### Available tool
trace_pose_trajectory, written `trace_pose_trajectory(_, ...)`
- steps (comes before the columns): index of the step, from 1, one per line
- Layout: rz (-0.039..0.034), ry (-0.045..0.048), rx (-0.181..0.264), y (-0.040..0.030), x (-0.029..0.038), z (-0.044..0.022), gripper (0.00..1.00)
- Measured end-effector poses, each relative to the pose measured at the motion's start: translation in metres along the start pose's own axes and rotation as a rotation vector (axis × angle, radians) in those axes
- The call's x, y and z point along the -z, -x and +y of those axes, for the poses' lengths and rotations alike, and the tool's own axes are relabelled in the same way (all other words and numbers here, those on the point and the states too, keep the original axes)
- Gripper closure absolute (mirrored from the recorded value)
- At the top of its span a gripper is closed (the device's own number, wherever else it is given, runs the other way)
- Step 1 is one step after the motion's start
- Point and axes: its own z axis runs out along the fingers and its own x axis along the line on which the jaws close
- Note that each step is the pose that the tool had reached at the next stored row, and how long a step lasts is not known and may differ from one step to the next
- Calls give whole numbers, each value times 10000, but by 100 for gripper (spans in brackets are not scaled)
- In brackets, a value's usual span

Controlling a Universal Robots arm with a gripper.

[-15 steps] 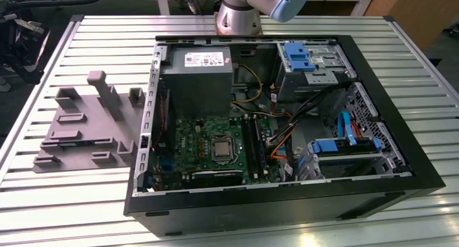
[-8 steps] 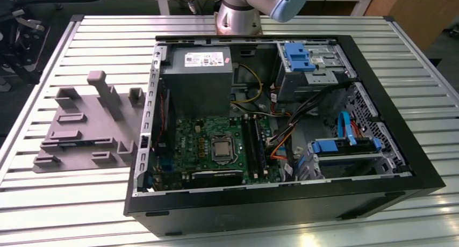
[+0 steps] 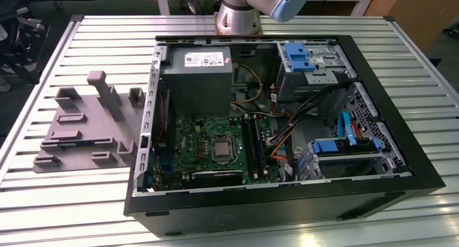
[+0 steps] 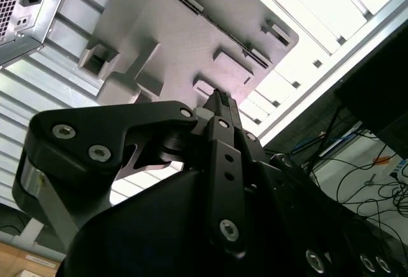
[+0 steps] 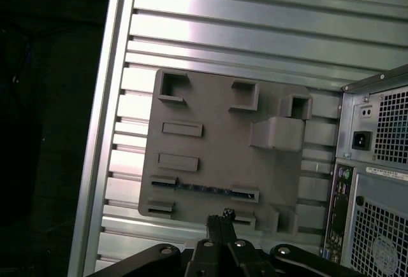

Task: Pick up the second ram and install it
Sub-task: 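Pick up the second ram and move it above second insertion slot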

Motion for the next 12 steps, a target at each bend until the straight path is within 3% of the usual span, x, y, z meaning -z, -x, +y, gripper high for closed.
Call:
trace_pose_trajectory(7,3,0,69,0,0,0,89)
trace_pose_trajectory(12,20,-2,542,-1,-1,-1,89)
